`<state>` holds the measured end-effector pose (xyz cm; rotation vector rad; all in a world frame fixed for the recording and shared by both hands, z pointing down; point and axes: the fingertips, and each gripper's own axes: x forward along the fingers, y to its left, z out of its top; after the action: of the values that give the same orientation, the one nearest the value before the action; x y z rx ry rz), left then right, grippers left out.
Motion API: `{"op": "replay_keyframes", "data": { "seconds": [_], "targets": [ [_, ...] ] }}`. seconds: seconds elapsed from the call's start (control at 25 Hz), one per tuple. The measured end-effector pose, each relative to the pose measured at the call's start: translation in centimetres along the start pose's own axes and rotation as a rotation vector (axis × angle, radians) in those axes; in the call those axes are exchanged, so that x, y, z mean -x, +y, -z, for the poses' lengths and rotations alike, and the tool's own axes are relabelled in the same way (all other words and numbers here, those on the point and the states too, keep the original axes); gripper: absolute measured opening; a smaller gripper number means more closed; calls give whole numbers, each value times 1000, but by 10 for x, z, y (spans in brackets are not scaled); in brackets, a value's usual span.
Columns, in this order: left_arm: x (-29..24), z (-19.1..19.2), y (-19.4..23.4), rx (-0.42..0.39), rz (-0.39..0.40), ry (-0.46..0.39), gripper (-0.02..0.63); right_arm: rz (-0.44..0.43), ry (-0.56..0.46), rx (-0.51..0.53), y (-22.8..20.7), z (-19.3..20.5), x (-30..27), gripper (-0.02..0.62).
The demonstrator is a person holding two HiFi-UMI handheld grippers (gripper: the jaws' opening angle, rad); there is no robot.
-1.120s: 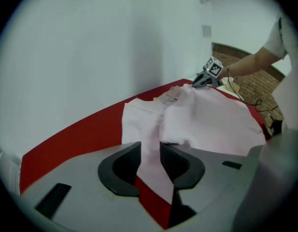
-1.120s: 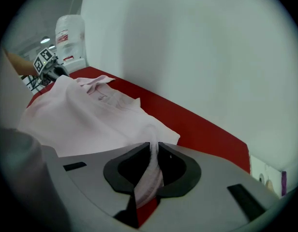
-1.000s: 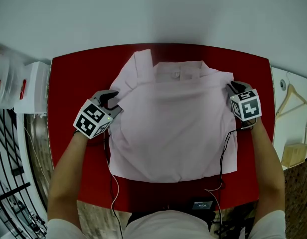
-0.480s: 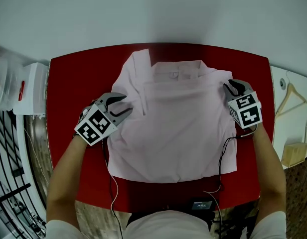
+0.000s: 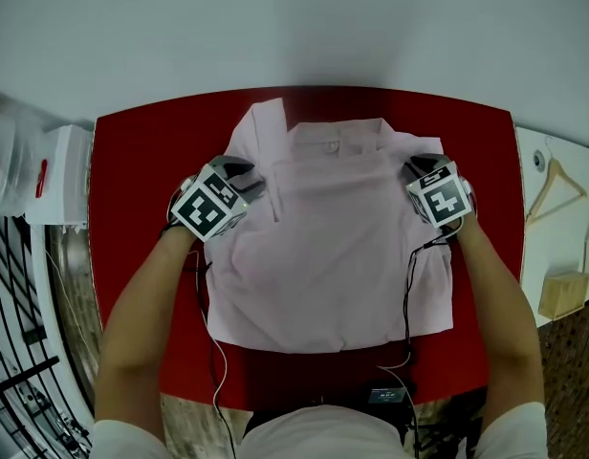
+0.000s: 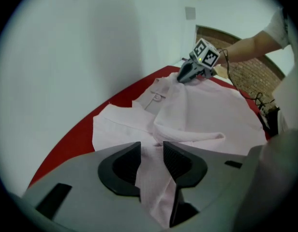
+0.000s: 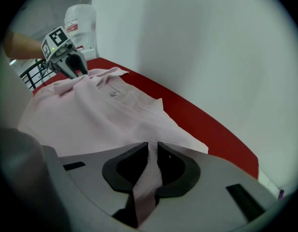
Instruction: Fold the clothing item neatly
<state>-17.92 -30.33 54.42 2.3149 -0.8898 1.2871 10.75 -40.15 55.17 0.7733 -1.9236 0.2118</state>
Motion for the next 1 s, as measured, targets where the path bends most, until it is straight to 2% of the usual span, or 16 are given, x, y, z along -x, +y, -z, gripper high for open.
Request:
{"op": "replay_keyframes", "data": {
  "seconds": [0.04, 0.08, 0.16, 0.36, 0.52, 0.6, 0.72, 0.88, 1.0],
  "targets": [
    [-3, 7, 0, -2, 5, 38, 132, -2, 16, 11, 2, 2, -1, 62],
    [-4, 14, 2, 0, 7, 68, 51, -7, 26, 24, 3, 3, -1, 46],
    [2, 23, 9, 55, -5, 66, 15, -17, 23, 42, 4, 1, 2, 26],
    [43, 37, 62, 342, -169, -135, 12, 4, -51, -18, -11, -5, 15, 23],
    [84, 75, 105, 607, -325, -270, 12, 46, -74, -82, -29, 6, 24, 23],
    [98, 95, 120, 696, -384, -311, 11, 55, -78, -134, -38, 14, 26, 23],
    [102, 111, 126, 727, -404, -324, 11, 52, -92, -205, -46, 20, 29, 23],
    [94, 115, 127, 702, -412, -296, 11, 84, -94, -184, -48, 18, 27, 23],
    [90, 119, 134, 698, -447, -271, 12, 177, -100, -190, -61, 19, 26, 17]
  ]
}}
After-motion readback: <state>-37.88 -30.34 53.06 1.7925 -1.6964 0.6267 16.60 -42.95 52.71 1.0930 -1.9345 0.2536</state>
